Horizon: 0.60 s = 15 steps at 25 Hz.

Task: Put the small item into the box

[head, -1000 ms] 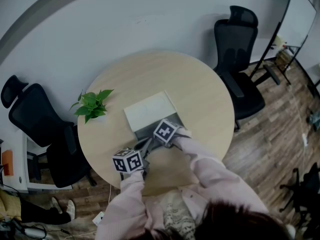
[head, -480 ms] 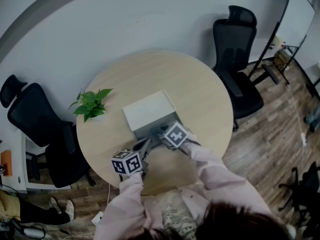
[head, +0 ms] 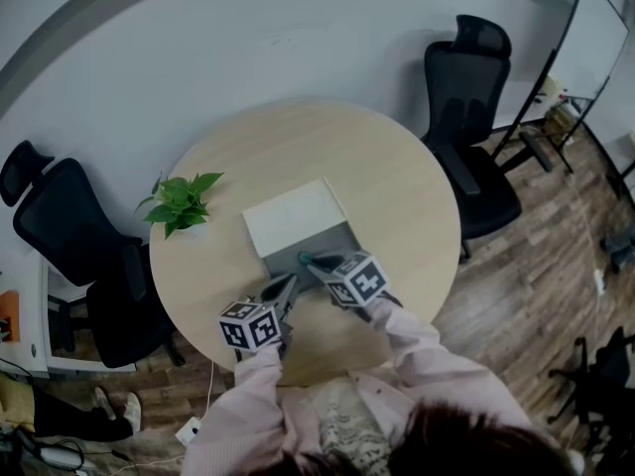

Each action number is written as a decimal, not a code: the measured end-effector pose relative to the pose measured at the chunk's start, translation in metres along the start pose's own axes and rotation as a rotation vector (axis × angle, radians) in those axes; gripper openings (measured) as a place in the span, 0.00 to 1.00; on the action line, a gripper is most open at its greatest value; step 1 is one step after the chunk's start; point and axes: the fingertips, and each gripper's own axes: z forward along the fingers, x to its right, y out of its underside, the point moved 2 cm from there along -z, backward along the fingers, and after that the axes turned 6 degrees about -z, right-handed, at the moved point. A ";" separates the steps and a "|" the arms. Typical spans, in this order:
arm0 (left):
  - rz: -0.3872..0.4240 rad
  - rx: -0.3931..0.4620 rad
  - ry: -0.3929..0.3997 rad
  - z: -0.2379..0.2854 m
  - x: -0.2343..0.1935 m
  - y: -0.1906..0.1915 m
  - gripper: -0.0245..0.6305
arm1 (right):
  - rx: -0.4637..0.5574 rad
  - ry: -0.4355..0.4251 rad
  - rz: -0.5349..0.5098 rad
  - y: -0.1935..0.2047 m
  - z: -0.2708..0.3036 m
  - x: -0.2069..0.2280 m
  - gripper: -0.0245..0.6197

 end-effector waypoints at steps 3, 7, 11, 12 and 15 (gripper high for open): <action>0.007 0.008 -0.004 -0.002 0.001 0.000 0.05 | 0.052 -0.036 0.033 -0.006 -0.004 -0.010 0.11; 0.019 0.011 -0.006 -0.004 0.003 0.000 0.05 | 0.090 -0.044 0.049 -0.007 -0.009 -0.016 0.09; 0.029 0.016 -0.008 -0.007 0.005 0.001 0.05 | 0.111 -0.048 0.057 -0.007 -0.013 -0.020 0.09; 0.031 0.017 -0.008 -0.007 0.006 0.001 0.05 | 0.119 -0.048 0.060 -0.007 -0.015 -0.021 0.09; 0.041 0.024 -0.007 -0.009 0.009 0.002 0.05 | 0.141 -0.039 0.054 -0.010 -0.021 -0.022 0.05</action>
